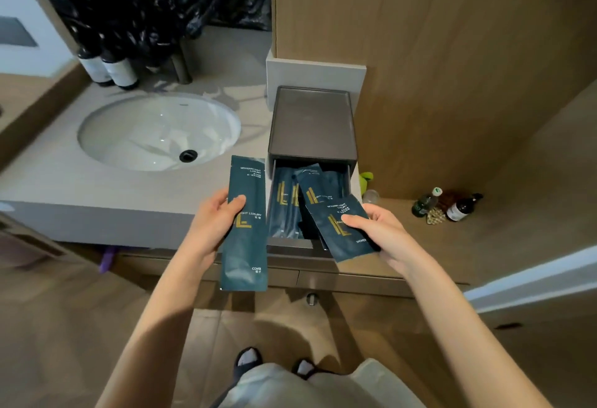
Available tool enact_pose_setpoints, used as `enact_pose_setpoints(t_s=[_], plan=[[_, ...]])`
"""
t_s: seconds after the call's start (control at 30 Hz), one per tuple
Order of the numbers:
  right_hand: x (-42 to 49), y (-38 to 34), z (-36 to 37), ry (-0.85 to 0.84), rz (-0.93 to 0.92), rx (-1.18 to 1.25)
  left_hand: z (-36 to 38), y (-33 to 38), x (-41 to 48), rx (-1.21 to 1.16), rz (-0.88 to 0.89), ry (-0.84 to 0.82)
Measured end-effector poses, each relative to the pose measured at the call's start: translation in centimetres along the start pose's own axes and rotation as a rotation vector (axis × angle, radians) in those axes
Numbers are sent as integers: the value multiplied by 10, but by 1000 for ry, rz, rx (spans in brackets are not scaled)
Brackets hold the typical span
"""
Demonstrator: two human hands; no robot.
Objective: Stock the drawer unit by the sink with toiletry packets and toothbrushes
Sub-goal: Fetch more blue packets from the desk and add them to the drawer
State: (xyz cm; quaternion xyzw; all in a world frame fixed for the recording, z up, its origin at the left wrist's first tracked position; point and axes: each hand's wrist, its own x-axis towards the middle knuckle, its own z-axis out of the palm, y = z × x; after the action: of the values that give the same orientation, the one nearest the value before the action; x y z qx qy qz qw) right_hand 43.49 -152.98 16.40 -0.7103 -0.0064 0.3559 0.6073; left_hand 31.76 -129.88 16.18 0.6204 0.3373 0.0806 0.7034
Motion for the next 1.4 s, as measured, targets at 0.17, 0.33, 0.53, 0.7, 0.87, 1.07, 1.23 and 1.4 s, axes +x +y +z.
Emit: enact_pose_setpoints(t_s=[0.17, 0.33, 0.53, 0.7, 0.87, 1.07, 1.23, 1.4], plan=[[32, 0, 28, 24, -37, -134, -12, 1, -6, -36, -5, -15], [61, 5, 50, 28, -42, -149, -26, 3, -5, -46, -22, -10], [78, 12, 67, 57, -4, -153, -30, 6, 2, -76, -37, -36], [84, 15, 71, 60, 26, -190, -28, 6, 8, -64, -28, -52], [84, 12, 64, 85, -27, -274, -29, 6, 14, -76, -36, -50], [92, 15, 55, 117, -17, -237, -31, 4, 13, -101, -41, -36], [97, 18, 59, 63, 45, -312, -32, 4, 12, -104, -35, -27], [95, 12, 56, 26, 97, -207, -32, 5, 12, -72, -27, -33]])
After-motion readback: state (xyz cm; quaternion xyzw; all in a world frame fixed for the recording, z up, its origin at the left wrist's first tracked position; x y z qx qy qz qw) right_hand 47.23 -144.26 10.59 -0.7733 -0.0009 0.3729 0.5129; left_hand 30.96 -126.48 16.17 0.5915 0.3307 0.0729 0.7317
